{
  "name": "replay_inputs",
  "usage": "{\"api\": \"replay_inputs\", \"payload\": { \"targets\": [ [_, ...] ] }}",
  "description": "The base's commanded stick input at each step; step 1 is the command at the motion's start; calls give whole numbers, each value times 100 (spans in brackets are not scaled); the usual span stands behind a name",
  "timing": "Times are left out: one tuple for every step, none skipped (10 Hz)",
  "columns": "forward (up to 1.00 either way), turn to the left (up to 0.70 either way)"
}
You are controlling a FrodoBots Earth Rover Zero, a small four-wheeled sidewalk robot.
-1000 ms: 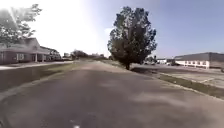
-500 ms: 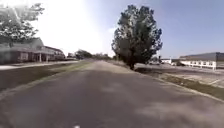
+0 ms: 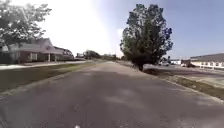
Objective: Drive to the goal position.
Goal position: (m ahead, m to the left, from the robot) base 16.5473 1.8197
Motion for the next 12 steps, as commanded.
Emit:
{"api": "replay_inputs", "payload": {
  "targets": [
    [100, -1],
    [100, -3],
    [100, -24],
    [100, -33],
    [100, -33],
    [100, -33],
    [100, -33],
    [100, -33],
    [100, -30],
    [100, -24],
    [100, -22],
    [100, -21]
  ]
}}
